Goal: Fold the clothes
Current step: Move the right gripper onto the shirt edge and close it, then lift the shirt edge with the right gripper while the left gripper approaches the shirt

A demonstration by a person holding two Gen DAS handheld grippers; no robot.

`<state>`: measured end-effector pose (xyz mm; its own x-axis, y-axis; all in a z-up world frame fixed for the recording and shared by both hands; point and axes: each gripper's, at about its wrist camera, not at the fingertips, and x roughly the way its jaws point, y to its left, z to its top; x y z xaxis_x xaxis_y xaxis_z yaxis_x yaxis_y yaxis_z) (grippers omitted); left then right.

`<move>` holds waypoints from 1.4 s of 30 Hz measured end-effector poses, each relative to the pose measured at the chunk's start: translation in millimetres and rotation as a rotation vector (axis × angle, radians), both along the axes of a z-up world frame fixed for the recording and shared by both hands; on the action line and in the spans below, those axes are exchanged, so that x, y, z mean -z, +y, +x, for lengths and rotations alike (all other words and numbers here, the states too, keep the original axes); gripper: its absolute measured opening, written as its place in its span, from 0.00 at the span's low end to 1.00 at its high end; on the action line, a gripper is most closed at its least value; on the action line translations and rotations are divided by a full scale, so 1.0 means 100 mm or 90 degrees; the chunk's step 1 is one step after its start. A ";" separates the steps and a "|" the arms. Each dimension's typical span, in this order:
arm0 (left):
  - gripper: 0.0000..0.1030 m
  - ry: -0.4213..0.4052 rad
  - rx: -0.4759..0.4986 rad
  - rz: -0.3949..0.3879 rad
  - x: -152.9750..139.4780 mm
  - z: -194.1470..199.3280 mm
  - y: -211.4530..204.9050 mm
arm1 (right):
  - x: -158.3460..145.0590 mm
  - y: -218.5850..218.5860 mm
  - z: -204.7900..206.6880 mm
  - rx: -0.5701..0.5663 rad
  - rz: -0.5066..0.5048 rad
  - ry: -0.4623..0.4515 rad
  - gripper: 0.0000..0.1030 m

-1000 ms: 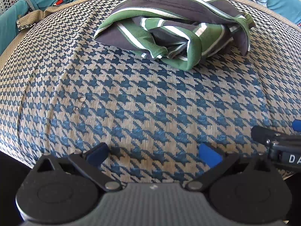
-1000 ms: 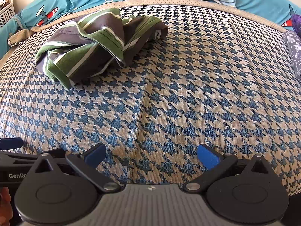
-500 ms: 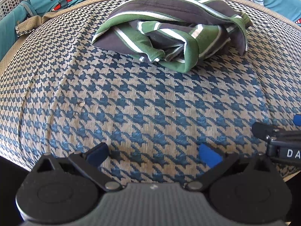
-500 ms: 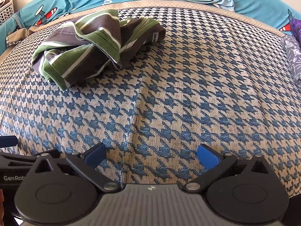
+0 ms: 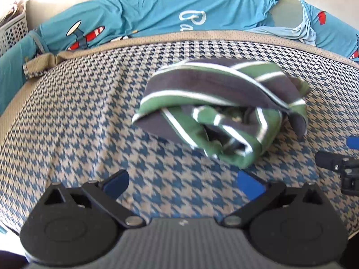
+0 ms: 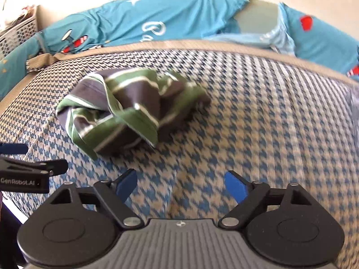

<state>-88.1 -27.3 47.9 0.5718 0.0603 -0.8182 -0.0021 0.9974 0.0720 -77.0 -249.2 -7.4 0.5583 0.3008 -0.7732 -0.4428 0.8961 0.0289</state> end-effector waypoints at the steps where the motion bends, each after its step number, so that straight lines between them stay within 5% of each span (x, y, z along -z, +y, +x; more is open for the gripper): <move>1: 1.00 -0.002 0.002 0.002 -0.03 0.03 0.00 | -0.05 0.01 0.00 -0.014 -0.001 -0.009 0.75; 14: 1.00 -0.006 0.007 0.001 -0.08 0.68 0.24 | -0.15 0.39 0.29 -0.133 0.038 -0.034 0.65; 18: 1.00 -0.008 -0.003 0.004 0.05 0.76 0.25 | 0.00 0.47 0.45 -0.125 0.034 -0.013 0.47; 26: 1.00 -0.021 0.012 0.029 0.07 0.80 0.09 | 0.07 0.47 0.54 -0.097 0.069 -0.026 0.28; 33: 1.00 -0.031 0.009 0.011 0.06 0.81 0.05 | 0.00 0.36 0.68 -0.030 0.111 -0.062 0.11; 42: 1.00 -0.032 0.023 0.029 0.10 0.82 -0.12 | -0.09 0.01 0.96 0.152 0.093 -0.133 0.10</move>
